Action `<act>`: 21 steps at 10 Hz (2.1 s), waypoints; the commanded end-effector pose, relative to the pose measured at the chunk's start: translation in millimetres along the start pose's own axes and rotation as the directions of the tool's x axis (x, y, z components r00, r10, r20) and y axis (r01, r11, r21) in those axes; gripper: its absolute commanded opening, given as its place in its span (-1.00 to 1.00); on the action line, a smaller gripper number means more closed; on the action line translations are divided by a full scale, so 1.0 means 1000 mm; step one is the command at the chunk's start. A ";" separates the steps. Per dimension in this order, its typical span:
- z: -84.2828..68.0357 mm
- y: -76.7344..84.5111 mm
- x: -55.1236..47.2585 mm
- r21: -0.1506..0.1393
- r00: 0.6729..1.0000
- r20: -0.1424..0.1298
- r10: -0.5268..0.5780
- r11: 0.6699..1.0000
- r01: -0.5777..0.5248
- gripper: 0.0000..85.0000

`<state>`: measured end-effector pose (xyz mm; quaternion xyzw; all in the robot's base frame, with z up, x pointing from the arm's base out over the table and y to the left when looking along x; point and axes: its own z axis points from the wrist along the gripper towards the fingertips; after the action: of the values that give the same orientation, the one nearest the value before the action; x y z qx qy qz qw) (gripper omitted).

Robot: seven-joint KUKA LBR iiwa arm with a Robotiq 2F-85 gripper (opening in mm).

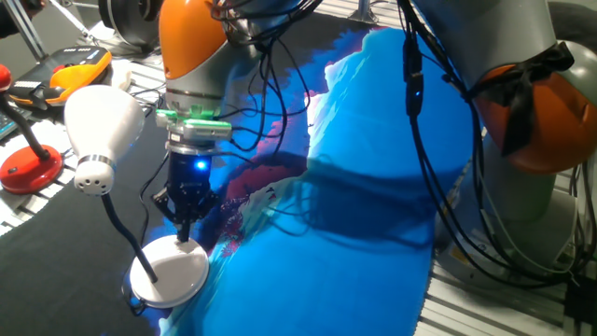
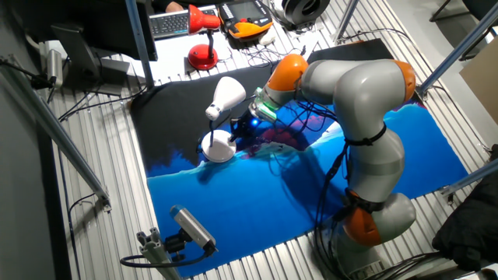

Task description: Turn off the desk lamp by pressing the button

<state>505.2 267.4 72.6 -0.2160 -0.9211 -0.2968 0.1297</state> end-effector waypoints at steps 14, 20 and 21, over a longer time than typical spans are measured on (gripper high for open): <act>-0.098 -0.064 -0.039 0.446 0.946 -0.008 -0.323 0.846 0.293 -1.00; -0.100 -0.068 -0.036 0.527 0.925 -0.045 -0.378 0.778 0.344 -1.00; -0.099 -0.066 -0.033 0.549 0.917 -0.063 -0.393 0.754 0.361 -1.00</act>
<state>513.4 148.8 106.1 0.0106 -0.9942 -0.0424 0.0980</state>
